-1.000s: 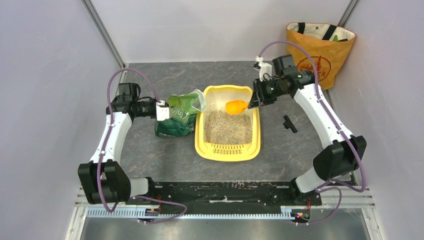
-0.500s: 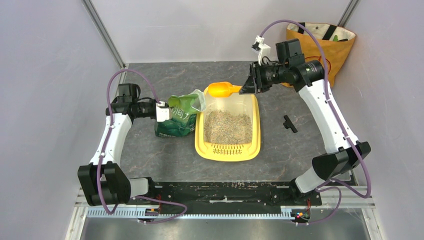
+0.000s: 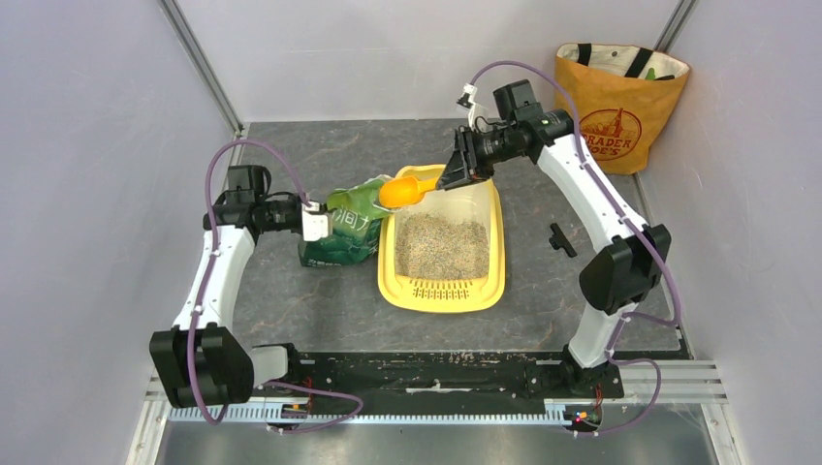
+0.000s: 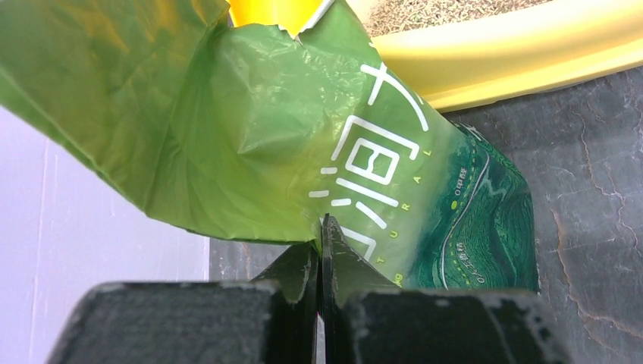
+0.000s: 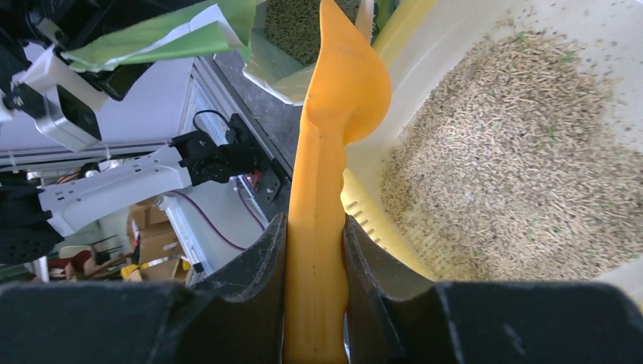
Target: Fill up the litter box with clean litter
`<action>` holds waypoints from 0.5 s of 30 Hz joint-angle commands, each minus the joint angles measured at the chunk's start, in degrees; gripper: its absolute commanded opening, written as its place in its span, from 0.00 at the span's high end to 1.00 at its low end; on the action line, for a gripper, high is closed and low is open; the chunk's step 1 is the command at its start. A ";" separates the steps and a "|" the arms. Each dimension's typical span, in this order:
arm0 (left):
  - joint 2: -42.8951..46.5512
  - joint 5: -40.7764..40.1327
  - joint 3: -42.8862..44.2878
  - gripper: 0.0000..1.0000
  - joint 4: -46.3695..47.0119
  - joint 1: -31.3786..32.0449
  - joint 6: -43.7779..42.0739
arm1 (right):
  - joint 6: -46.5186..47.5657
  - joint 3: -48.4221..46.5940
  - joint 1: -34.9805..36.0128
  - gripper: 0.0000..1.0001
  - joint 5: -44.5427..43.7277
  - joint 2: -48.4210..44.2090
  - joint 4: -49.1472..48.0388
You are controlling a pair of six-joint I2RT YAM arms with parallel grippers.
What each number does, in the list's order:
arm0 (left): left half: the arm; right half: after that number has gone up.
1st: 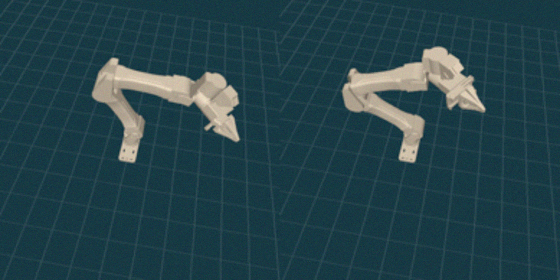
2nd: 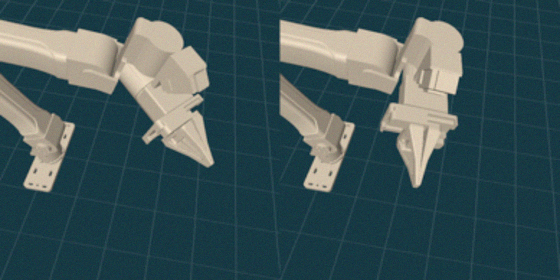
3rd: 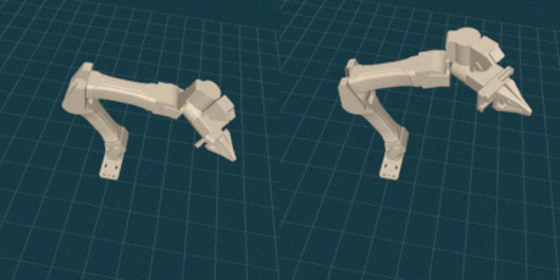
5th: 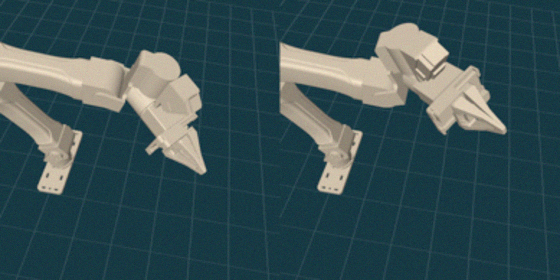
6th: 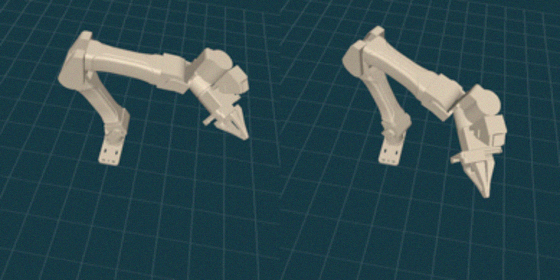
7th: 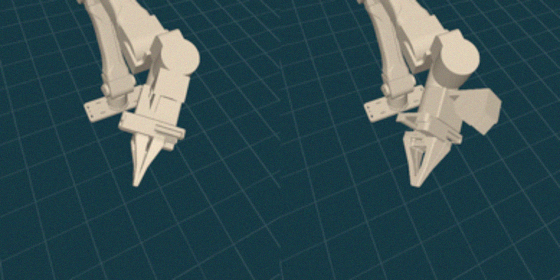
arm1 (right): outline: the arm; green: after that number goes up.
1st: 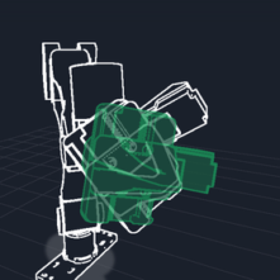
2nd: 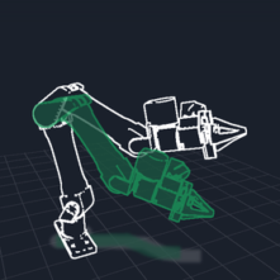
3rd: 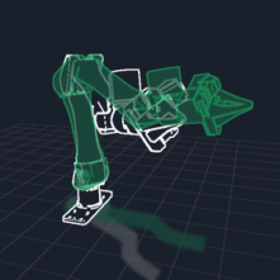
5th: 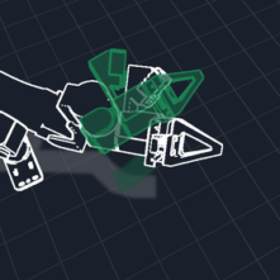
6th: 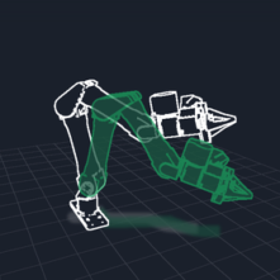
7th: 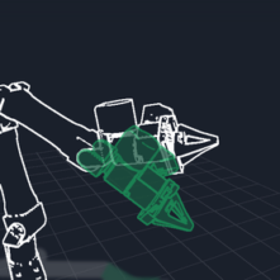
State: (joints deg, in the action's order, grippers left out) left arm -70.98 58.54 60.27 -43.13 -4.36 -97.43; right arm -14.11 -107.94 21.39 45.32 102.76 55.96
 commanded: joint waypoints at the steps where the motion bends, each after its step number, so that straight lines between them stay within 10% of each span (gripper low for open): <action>1: 5.27 3.65 0.03 0.98 5.32 0.42 -7.44 | -5.44 -6.15 2.14 1.00 2.59 2.23 -3.32; 15: 12.69 6.24 -2.18 0.98 -4.14 0.43 -23.85 | -7.09 -12.92 9.98 1.00 -5.58 11.01 5.95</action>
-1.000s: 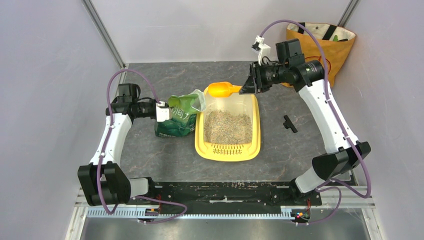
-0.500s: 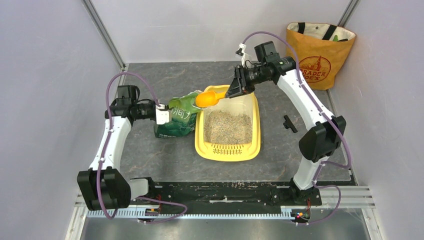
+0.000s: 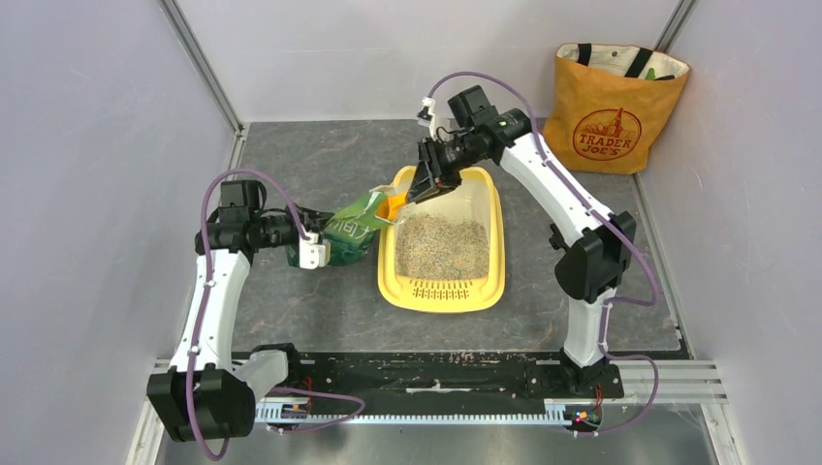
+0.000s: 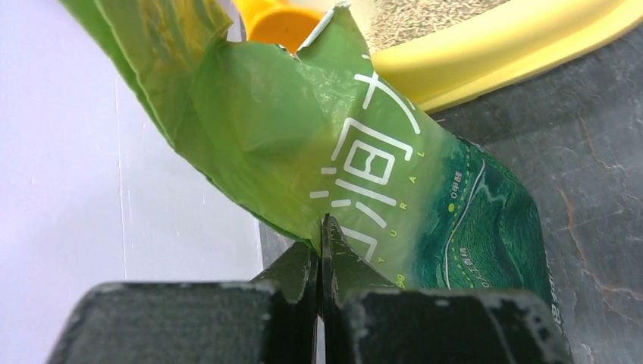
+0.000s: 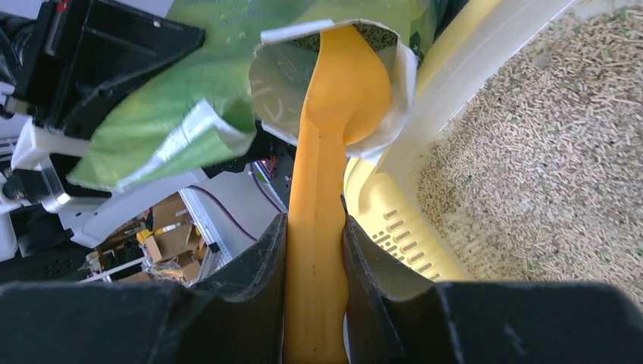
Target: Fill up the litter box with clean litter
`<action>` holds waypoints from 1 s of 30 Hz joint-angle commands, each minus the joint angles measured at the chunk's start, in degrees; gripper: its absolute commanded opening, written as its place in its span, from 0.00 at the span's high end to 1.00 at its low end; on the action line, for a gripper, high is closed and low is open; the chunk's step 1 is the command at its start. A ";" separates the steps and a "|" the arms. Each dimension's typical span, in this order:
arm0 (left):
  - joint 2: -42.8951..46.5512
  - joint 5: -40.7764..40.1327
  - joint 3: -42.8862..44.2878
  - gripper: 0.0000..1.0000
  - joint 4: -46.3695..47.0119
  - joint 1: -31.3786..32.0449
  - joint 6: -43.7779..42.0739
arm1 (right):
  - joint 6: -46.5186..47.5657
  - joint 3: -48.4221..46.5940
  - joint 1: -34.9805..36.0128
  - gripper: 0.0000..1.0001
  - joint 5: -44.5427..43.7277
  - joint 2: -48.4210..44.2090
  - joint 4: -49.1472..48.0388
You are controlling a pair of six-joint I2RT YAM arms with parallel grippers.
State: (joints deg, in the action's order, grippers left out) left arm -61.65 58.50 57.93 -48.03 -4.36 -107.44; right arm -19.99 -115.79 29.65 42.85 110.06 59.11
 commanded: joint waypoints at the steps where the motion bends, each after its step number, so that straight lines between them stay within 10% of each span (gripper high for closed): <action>1: 3.52 6.41 -0.28 0.98 0.70 0.45 -14.89 | -1.77 -5.81 2.17 1.00 -3.11 4.88 3.06; 30: -0.31 9.22 -4.31 0.98 0.73 0.63 -31.51 | -4.46 -14.21 12.39 1.00 -11.50 20.99 4.43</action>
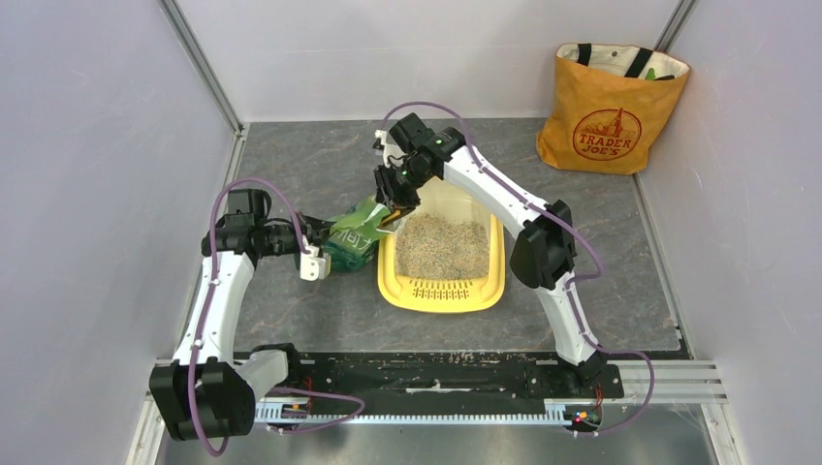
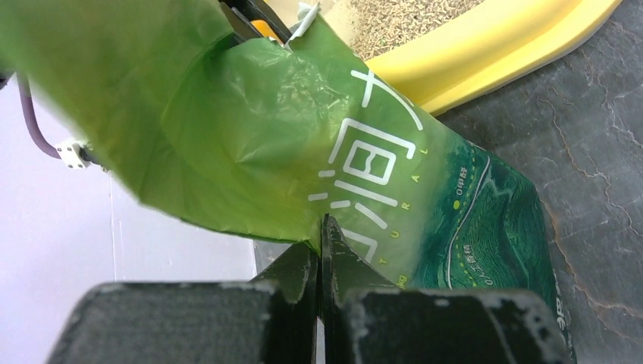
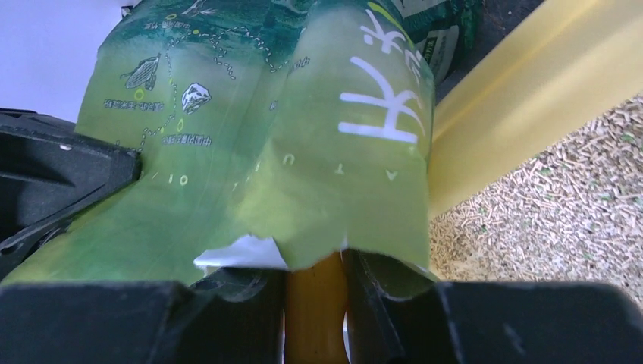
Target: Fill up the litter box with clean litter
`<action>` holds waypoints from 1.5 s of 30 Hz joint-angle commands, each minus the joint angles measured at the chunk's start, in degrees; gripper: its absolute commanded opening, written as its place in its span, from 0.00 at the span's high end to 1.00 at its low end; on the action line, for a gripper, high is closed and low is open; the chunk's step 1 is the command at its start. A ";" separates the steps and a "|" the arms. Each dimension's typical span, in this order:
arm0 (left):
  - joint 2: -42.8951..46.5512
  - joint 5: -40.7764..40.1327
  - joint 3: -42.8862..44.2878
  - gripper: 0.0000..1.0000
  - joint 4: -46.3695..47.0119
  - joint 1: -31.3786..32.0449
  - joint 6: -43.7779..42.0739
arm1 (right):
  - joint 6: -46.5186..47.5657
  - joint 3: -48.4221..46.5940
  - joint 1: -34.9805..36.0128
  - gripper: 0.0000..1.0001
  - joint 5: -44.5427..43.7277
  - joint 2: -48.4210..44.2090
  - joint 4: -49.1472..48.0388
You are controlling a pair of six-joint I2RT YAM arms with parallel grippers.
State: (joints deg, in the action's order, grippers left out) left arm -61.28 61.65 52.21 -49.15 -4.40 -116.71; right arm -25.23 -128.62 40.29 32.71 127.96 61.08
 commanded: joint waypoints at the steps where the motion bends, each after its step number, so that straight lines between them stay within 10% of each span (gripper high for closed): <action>1: -0.86 5.90 1.34 0.98 1.91 0.63 -22.27 | 0.56 -0.80 2.02 1.00 0.16 3.40 1.38; 23: -3.25 2.78 -4.49 0.98 13.13 0.57 -16.51 | -19.81 29.09 0.51 1.00 27.18 -10.35 -63.00; 45: -4.18 1.15 -7.83 0.98 27.35 0.19 -4.95 | -25.44 46.57 -9.45 1.00 27.76 -24.61 -71.99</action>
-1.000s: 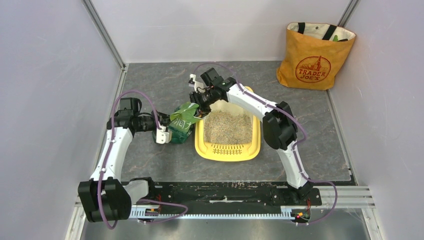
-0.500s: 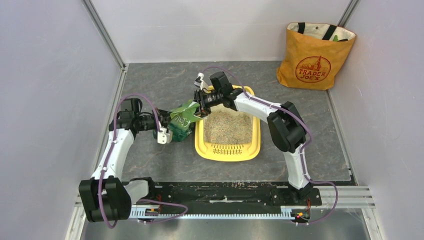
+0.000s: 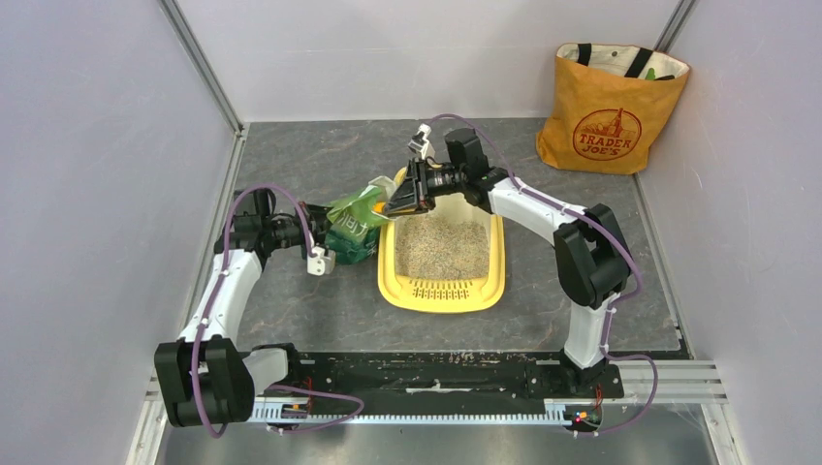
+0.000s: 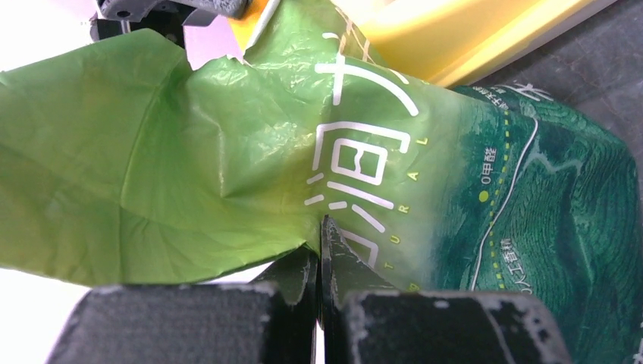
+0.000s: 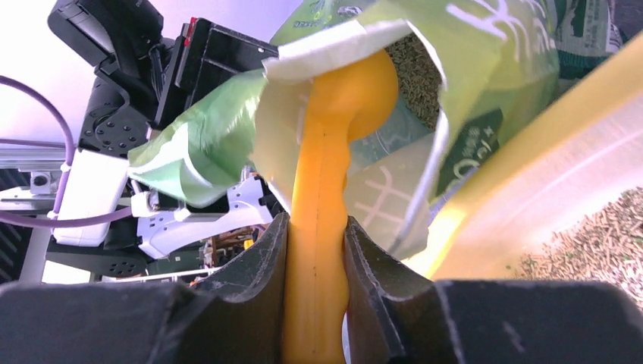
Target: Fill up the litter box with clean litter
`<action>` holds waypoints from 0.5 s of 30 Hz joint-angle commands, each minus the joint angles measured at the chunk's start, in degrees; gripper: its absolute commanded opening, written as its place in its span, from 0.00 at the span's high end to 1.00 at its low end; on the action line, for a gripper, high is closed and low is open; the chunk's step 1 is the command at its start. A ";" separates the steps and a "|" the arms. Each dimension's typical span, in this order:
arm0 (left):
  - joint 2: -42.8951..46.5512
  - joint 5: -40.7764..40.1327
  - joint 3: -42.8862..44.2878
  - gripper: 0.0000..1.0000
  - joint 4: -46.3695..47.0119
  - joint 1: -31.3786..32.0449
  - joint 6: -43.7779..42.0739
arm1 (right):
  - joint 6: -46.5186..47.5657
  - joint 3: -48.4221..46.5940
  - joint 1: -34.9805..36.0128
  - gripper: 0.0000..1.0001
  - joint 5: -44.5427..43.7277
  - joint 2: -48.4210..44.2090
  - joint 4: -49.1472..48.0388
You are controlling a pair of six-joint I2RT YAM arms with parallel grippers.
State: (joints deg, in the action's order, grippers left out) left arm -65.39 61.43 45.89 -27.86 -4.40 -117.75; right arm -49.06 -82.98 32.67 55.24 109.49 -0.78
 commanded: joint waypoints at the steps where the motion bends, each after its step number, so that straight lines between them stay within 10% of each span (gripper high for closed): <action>1: 0.23 1.84 -2.18 0.98 8.91 0.19 -2.02 | -2.10 1.70 -2.41 1.00 5.35 -6.57 -10.79; 15: 1.71 4.11 -6.60 0.98 21.37 0.18 7.20 | -0.41 10.77 -8.25 1.00 6.49 -13.83 -7.54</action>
State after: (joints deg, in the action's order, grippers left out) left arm -65.14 61.73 39.72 -11.29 -4.40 -111.77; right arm -50.24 -73.21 25.85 57.84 100.66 -3.38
